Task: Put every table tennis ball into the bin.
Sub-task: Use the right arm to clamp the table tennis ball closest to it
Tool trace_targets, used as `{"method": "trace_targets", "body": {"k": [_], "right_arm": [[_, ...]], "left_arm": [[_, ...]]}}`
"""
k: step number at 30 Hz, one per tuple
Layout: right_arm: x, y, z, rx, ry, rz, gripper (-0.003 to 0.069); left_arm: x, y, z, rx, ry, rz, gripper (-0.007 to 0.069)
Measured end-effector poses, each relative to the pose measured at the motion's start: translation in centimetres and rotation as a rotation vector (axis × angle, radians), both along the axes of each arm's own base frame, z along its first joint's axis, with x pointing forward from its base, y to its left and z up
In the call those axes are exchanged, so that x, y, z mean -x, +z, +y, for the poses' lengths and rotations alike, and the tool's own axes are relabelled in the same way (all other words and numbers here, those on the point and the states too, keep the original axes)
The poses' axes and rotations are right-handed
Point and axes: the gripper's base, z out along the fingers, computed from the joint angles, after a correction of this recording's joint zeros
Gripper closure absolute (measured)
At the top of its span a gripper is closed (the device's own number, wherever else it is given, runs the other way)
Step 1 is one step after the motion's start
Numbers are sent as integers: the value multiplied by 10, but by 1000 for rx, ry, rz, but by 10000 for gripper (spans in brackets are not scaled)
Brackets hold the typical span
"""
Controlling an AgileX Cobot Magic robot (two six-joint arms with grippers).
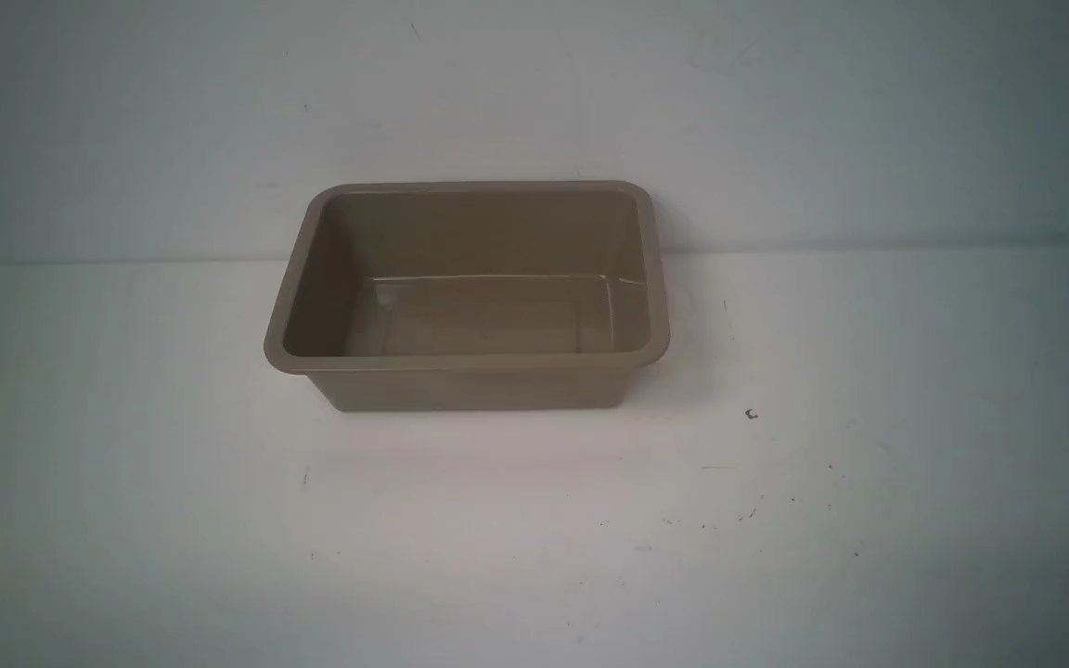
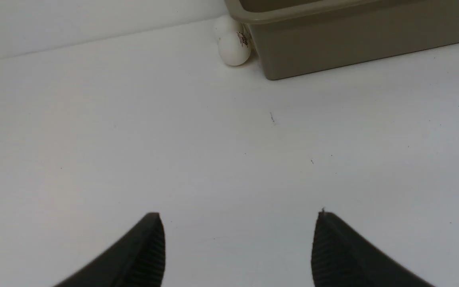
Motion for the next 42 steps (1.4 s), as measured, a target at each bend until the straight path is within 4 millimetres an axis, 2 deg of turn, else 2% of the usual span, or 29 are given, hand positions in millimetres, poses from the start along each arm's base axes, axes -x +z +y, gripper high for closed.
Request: {"method": "trace_targets", "body": {"k": [36,42], "right_arm": [[0,0,0,1,0,0,71],[-1,9,0,-13,2,-71,71]], "left_arm": [[0,0,0,0,0,0,178],[0,0,0,0,0,0,178]]}}
